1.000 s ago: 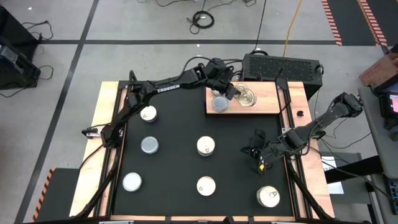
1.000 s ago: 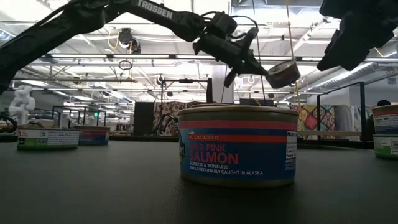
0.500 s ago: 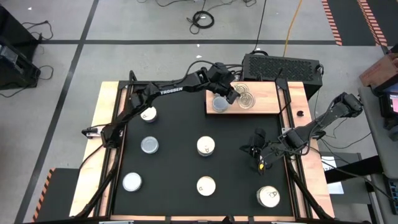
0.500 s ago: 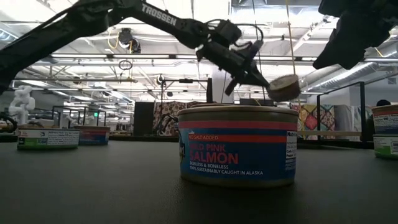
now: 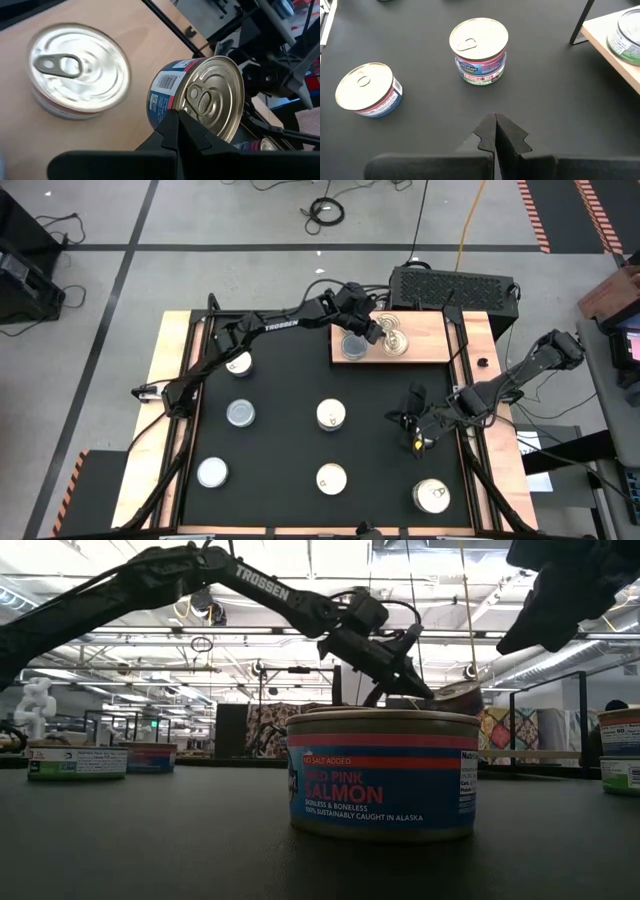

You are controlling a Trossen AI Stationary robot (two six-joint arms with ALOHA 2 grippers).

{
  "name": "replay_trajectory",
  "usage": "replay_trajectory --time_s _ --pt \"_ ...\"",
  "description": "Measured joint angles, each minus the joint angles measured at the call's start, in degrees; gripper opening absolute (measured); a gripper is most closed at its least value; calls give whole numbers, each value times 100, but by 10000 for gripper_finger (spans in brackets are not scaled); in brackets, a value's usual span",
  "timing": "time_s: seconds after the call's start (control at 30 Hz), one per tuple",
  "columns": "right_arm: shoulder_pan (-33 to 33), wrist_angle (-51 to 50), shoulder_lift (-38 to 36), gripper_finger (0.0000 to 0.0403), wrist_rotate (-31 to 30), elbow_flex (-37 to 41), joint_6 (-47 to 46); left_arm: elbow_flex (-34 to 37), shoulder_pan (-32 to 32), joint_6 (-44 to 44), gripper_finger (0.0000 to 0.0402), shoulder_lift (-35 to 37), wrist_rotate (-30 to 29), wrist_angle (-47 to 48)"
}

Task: Stack canned seafood by type on shelf
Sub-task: Put the blue pink tuna can on the shelf

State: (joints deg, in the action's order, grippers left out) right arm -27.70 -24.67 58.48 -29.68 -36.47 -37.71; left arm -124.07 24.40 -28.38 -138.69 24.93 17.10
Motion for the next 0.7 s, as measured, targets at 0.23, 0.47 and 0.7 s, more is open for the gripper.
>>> replay_trajectory --time_s 0.23,0.47,0.7 --pt "79 2 0 0 -1 0 43 -2 -38 -89 0 -40 -11 315" --pt "79 83 0 0 -1 0 91 -4 -87 -88 0 -107 -275 390" --pt "79 90 0 0 -1 0 111 -4 -75 -122 0 -107 -576 645"
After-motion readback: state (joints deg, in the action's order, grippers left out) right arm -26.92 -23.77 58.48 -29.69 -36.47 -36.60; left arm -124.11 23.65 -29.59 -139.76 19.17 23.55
